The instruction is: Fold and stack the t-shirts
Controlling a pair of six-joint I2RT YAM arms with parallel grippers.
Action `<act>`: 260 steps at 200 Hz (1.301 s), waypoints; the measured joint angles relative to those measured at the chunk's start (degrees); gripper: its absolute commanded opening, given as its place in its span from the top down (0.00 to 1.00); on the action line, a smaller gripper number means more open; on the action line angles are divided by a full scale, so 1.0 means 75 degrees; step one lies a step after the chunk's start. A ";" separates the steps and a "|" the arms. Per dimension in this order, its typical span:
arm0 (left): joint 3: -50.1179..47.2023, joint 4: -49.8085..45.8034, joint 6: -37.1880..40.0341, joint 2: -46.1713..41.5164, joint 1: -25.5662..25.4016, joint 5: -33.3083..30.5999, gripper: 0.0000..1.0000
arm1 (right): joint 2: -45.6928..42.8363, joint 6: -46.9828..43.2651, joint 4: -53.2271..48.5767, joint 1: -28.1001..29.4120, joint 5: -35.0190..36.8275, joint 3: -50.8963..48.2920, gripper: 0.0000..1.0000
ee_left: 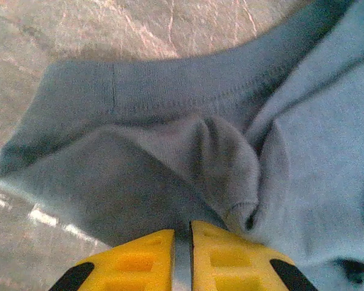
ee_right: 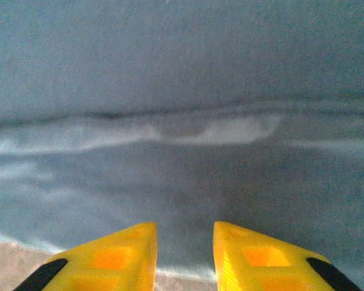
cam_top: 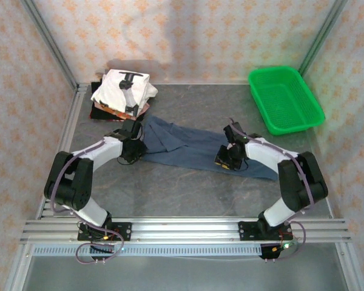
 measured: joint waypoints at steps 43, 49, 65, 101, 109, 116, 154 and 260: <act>-0.0003 0.0268 -0.0204 0.0437 0.0090 -0.0315 0.89 | 0.0734 0.0321 0.0009 0.0017 0.1014 0.0481 0.84; -0.0020 0.0280 -0.0233 0.0431 0.0099 -0.0350 0.89 | 0.0804 0.0376 -0.0058 0.0017 0.1119 0.0522 0.84; -0.0207 0.0391 -0.0289 0.0306 0.0169 -0.0361 0.88 | 0.0831 0.0493 -0.0329 0.0073 0.1545 0.0647 0.80; -0.0988 0.0379 -0.0446 -0.0420 0.0338 -0.0303 0.88 | 0.0918 0.0688 -0.0822 0.0117 0.2084 0.0761 0.79; -0.1186 0.0423 -0.0481 -0.0597 0.0338 -0.0268 0.88 | 0.0918 0.0726 -0.0860 0.0128 0.2133 0.0761 0.78; -0.1370 0.0425 -0.0530 -0.0772 0.0338 -0.0242 0.86 | 0.0918 0.0769 -0.0895 0.0131 0.2154 0.0761 0.78; -0.2602 0.0070 -0.0868 -0.2355 0.0350 -0.0070 0.78 | 0.0595 0.0886 -0.1137 0.0125 0.2340 0.0460 0.77; -0.0510 -0.1821 -0.0490 -0.4103 0.0344 0.0603 0.38 | -0.0851 -0.0650 -0.0038 0.1478 0.0079 0.0833 0.41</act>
